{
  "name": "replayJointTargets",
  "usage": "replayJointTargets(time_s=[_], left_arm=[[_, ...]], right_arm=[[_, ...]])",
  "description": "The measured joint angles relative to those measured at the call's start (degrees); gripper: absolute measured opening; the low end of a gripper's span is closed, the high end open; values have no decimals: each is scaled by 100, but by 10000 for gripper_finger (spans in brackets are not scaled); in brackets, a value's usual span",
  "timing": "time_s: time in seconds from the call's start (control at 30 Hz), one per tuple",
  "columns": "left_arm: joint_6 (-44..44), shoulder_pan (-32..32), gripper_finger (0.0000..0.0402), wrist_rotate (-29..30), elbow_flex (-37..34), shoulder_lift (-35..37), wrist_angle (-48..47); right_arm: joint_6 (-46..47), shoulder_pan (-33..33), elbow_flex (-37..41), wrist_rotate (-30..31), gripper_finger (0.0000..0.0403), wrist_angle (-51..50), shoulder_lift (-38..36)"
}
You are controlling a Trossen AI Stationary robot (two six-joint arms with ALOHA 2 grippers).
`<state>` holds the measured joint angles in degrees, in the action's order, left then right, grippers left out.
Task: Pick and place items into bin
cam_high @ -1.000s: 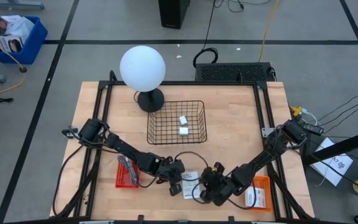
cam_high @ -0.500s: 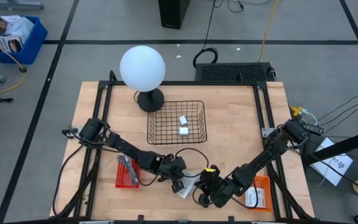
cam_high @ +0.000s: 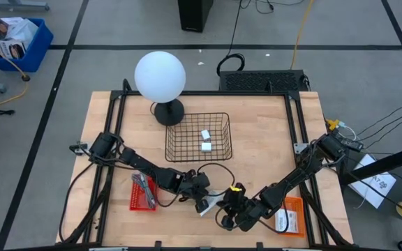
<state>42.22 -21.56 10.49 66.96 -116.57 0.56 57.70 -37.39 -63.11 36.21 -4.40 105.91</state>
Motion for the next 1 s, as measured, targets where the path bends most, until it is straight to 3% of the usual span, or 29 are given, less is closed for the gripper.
replayJointTargets(time_s=[0.23,0.53,0.73,1.0], left_arm=[[57,0,29,-84,0,2,-45],[206,-64,8,-385,22,11,169],[36,-150,26,-233,20,17,372],[-8,-155,4,-224,-4,-4,637]], right_arm=[[-129,115,2,-11,0,12,-2],[-790,269,28,81,0,600,39],[-603,367,17,-271,0,543,141],[-153,248,11,-272,0,429,329]])
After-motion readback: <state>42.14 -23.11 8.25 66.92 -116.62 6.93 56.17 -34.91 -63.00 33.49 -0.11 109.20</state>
